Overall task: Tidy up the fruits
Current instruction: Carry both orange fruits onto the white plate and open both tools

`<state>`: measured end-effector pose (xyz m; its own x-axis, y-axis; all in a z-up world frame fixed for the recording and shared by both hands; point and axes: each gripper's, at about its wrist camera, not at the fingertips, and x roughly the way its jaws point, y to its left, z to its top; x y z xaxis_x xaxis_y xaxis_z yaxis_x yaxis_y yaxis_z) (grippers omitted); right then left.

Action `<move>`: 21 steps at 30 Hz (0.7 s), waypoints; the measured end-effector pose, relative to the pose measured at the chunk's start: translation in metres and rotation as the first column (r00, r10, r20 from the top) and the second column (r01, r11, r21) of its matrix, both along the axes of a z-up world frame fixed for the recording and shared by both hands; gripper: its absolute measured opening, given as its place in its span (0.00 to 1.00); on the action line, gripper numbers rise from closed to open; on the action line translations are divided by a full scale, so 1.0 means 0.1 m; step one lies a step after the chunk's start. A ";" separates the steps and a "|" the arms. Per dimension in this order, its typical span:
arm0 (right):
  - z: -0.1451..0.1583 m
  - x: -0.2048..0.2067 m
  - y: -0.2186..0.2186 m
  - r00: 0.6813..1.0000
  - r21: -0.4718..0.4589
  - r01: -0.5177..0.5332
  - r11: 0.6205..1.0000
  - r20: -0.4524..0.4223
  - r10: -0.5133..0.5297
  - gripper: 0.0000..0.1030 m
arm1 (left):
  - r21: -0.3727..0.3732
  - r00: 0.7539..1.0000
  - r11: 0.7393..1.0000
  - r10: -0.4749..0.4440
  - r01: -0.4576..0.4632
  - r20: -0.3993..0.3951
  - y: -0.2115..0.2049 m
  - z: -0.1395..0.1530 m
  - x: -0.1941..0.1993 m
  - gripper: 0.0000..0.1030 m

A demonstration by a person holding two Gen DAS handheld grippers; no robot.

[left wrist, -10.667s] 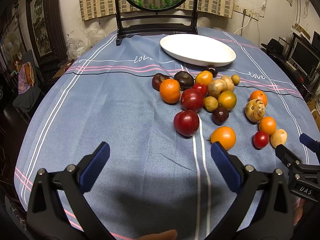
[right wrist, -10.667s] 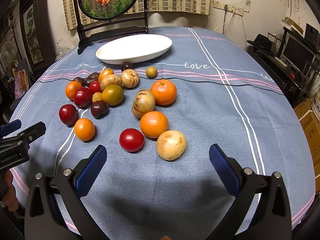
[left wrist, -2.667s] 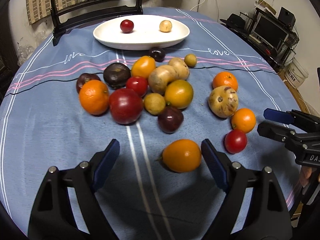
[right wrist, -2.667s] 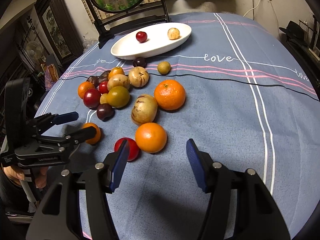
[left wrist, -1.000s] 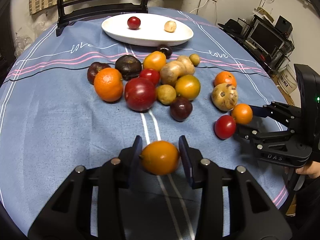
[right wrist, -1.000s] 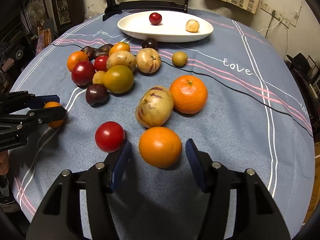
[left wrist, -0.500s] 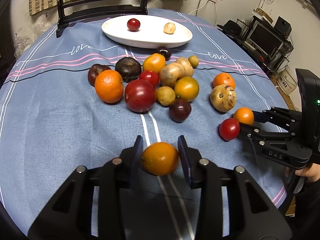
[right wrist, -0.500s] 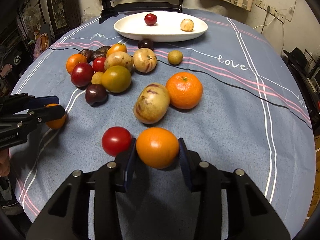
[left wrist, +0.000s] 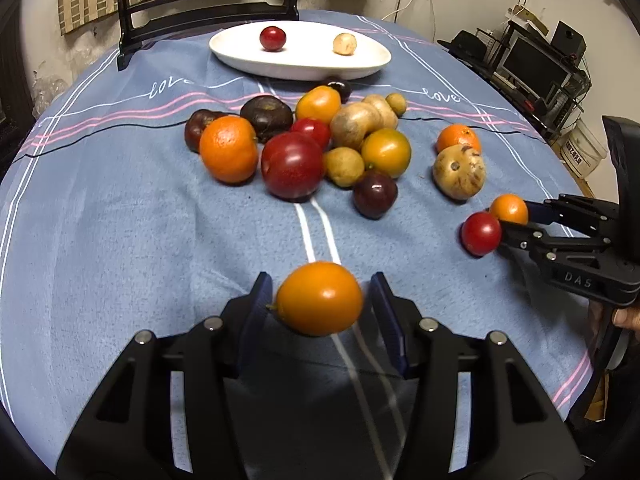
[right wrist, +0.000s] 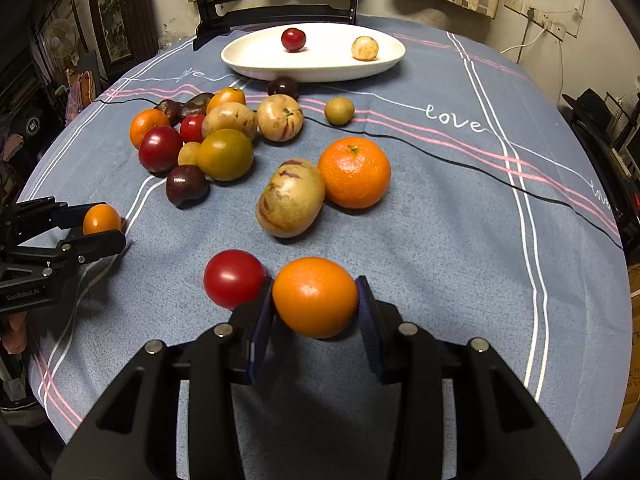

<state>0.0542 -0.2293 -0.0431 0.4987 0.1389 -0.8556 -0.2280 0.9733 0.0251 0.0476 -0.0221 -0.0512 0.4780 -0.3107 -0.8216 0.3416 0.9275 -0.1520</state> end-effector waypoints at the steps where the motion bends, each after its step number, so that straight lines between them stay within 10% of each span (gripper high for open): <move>1: 0.00 0.00 0.00 1.000 0.000 0.001 1.000 0.000 -0.001 0.39 | -0.002 1.000 1.000 0.002 -0.002 0.001 0.00 0.00 0.01 0.50; 21: 0.21 -0.09 -0.06 0.999 0.028 0.010 1.000 0.050 -0.011 0.38 | -0.042 0.997 0.999 -0.014 0.017 0.077 0.04 0.26 0.02 0.42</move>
